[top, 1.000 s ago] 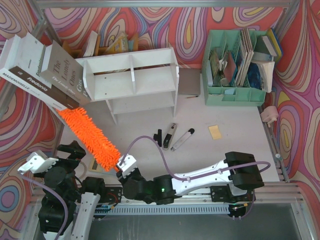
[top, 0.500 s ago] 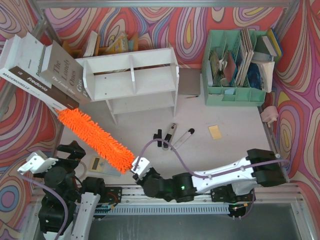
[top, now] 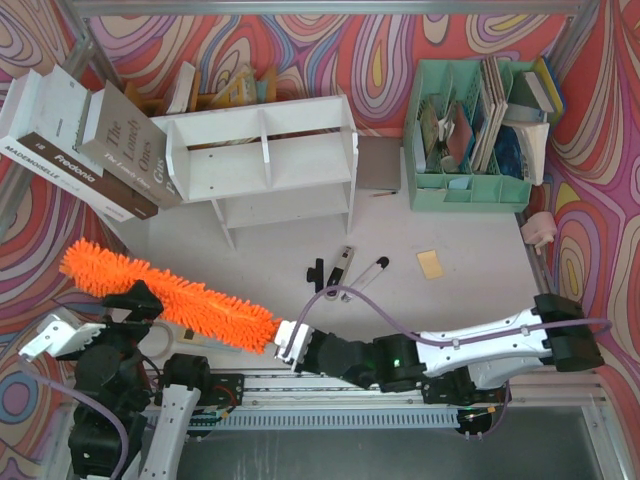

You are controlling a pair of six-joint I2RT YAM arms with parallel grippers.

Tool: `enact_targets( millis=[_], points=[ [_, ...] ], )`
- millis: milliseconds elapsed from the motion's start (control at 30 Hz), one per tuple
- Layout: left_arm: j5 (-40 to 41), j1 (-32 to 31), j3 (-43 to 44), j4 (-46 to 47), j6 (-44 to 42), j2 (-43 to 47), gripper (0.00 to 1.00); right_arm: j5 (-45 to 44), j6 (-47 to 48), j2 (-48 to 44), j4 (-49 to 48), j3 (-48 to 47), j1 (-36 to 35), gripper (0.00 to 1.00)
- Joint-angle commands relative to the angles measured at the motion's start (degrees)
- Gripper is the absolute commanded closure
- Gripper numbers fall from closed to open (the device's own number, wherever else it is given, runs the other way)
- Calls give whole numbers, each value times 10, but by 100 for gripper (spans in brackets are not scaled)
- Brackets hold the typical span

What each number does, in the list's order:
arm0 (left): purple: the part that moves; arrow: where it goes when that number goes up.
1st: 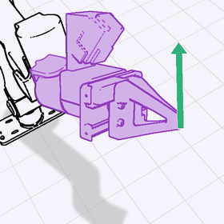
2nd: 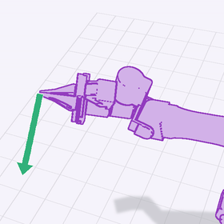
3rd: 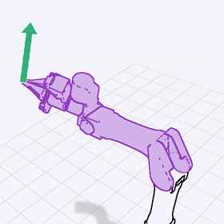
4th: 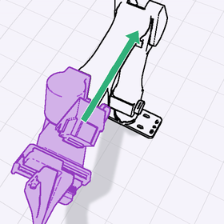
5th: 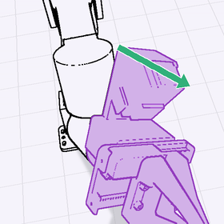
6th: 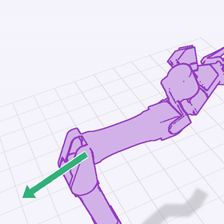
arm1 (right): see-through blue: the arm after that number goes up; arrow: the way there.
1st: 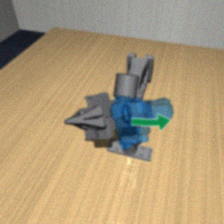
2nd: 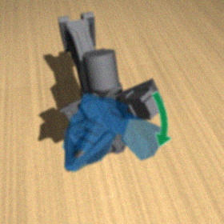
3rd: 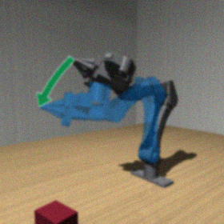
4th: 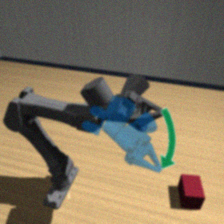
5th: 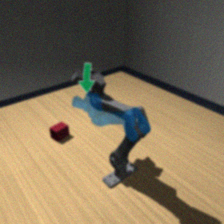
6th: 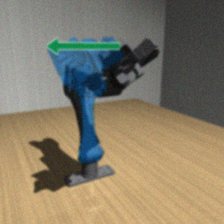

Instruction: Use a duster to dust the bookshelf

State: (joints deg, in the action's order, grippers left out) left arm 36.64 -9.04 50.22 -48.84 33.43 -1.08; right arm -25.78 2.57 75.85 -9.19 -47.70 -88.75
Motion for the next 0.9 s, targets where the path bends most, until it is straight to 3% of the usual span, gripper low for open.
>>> enact_targets(
  millis=[0, 367, 867],
  points=[
    [-15, -4, 8, 40, -29, -1, 1, 34, 101, -50, -70, -19, 47, 100],
    [-11, -4, 19, 59, -58, 5, 1, 98, 201, 0, -52, -129, 135, 100],
    [-13, -4, -26, 88, -76, 3, 1, 144, 100, 43, 25, -94, 169, 100]
  ],
)
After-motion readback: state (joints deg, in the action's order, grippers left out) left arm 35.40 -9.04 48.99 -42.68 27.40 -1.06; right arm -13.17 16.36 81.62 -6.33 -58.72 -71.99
